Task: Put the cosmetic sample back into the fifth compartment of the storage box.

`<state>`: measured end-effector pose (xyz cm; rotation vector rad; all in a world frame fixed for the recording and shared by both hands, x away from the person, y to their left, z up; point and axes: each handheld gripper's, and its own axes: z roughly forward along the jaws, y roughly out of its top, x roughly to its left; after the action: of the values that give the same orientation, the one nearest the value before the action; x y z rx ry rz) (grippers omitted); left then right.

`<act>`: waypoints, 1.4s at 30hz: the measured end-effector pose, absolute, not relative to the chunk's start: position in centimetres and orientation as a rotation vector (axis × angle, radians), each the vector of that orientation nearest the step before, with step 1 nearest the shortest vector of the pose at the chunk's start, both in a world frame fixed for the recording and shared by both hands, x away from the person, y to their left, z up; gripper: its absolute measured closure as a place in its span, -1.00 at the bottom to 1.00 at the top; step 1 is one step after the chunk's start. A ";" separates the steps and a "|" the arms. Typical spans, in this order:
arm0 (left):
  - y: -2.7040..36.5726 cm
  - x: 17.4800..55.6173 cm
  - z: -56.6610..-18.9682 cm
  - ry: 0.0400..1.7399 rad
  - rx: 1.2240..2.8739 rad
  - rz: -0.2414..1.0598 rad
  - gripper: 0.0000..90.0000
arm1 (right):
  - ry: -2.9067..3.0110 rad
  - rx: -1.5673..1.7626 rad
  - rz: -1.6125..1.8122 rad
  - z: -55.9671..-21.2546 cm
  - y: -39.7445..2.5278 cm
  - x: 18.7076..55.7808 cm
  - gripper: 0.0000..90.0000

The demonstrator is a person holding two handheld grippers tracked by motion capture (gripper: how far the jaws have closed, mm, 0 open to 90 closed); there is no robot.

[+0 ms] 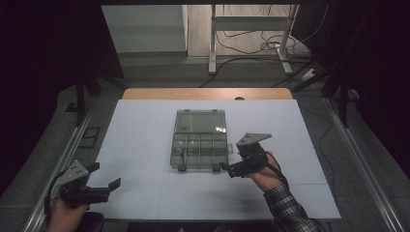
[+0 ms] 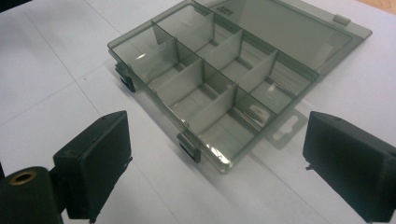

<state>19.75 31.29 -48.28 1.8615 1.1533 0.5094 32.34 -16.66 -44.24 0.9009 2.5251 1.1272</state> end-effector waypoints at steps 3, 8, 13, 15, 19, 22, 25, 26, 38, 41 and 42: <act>31.3 19.8 -48.3 1.153 1.861 0.509 -0.96 | 2.520 0.915 1.122 -44.3 -17.1 32.3 -0.84; 31.3 19.8 -48.3 1.154 1.861 0.508 -0.96 | 2.508 0.936 1.114 -44.4 -17.8 32.1 -0.87; 31.3 19.8 -48.3 1.154 1.861 0.508 -0.96 | 2.497 0.956 1.109 -44.4 -18.4 32.0 -0.89; 31.3 19.8 -48.3 1.154 1.861 0.509 -0.96 | 2.491 0.956 1.109 -44.5 -18.7 31.9 -0.89; 31.3 19.8 -48.3 1.157 1.858 0.508 -0.96 | 2.479 0.958 1.108 -44.5 -19.2 31.7 -0.90; 31.4 19.8 -48.3 1.162 1.848 0.502 -0.97 | 2.468 0.964 1.107 -44.5 -19.6 31.5 -0.91; 31.5 19.8 -48.3 1.166 1.841 0.498 -0.97 | 2.447 0.969 1.105 -44.4 -20.0 31.3 -0.92; 31.5 19.8 -48.3 1.166 1.841 0.497 -0.97 | 2.442 0.974 1.103 -44.4 -20.2 31.1 -0.93; 31.6 19.8 -48.3 1.167 1.834 0.492 -0.98 | 2.404 1.006 1.076 -44.1 -22.2 29.9 -0.96; 31.6 19.8 -48.3 1.166 1.833 0.492 -0.98 | 2.393 1.016 1.070 -44.1 -22.6 29.6 -0.97; 31.6 19.8 -48.3 1.166 1.833 0.492 -0.98 | 2.388 1.019 1.068 -44.1 -22.8 29.5 -0.97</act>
<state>19.77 31.63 -48.30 1.8329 1.1665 0.4917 29.46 -22.76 -44.06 1.0194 2.3881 1.0675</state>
